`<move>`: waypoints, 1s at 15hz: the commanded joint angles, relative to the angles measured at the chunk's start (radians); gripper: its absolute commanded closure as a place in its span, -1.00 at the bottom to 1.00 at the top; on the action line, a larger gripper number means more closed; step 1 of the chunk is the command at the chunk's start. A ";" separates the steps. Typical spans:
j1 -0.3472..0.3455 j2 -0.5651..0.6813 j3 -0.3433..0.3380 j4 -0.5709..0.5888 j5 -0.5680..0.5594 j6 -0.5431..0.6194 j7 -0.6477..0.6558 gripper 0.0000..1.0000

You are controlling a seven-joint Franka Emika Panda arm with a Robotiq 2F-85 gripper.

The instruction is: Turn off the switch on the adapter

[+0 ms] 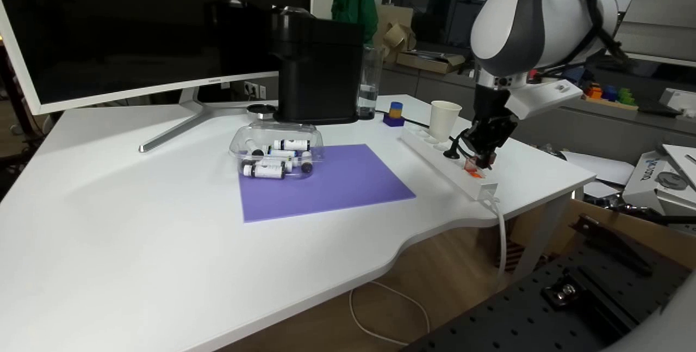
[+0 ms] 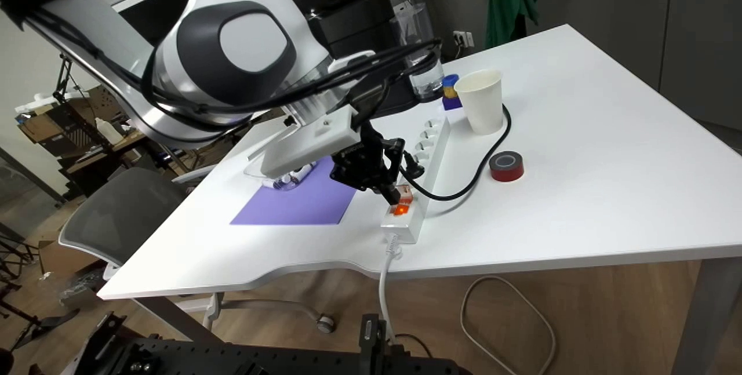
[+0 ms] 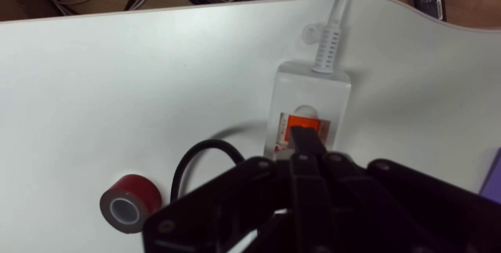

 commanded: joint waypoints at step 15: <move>0.059 0.161 0.018 0.084 0.135 0.016 0.011 1.00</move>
